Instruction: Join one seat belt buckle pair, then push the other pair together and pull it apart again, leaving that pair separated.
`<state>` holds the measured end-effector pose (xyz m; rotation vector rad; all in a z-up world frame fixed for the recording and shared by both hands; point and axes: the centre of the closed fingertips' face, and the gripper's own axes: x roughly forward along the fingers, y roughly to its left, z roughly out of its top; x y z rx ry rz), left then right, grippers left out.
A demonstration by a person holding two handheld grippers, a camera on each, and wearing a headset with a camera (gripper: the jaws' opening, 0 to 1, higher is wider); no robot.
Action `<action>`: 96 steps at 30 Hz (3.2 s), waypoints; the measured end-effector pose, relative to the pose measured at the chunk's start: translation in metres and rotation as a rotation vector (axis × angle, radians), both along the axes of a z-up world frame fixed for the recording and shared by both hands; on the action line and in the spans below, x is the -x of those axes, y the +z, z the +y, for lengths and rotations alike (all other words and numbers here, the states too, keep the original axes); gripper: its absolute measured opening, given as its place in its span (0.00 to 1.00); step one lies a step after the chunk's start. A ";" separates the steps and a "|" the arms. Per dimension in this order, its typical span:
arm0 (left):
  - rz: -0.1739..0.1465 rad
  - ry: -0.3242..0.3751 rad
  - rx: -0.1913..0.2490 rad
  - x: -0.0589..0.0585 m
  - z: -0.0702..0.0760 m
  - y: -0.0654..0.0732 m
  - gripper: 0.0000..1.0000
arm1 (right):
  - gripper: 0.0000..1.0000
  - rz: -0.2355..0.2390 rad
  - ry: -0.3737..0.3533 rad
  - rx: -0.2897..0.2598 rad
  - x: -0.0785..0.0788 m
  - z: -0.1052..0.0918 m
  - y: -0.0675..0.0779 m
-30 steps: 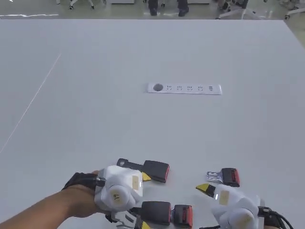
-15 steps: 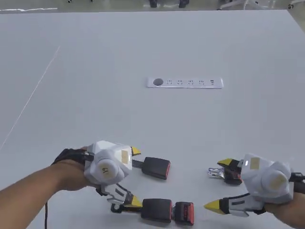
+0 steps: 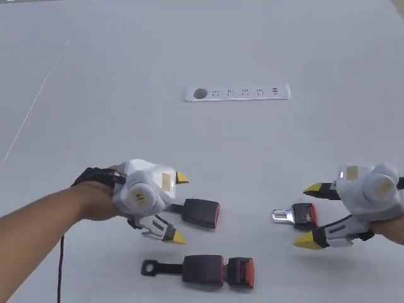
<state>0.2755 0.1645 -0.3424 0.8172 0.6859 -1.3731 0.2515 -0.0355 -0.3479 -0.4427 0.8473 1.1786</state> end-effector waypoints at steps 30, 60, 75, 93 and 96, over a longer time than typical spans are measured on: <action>0.110 0.001 0.014 -0.007 -0.020 -0.033 0.38 | 0.37 -0.005 0.171 0.105 -0.002 -0.015 -0.019; 0.118 0.070 -0.011 -0.009 -0.020 -0.033 0.36 | 0.35 0.019 0.281 0.187 -0.009 0.010 -0.025; 0.123 0.071 -0.010 -0.009 -0.020 -0.033 0.36 | 0.35 0.008 0.301 0.187 -0.022 0.043 -0.025; 0.125 0.076 -0.010 -0.008 -0.020 -0.033 0.36 | 0.35 -0.017 0.296 0.115 -0.021 0.088 -0.026; 0.125 0.076 -0.009 -0.008 -0.019 -0.033 0.36 | 0.35 -0.017 0.296 0.110 -0.021 0.092 -0.027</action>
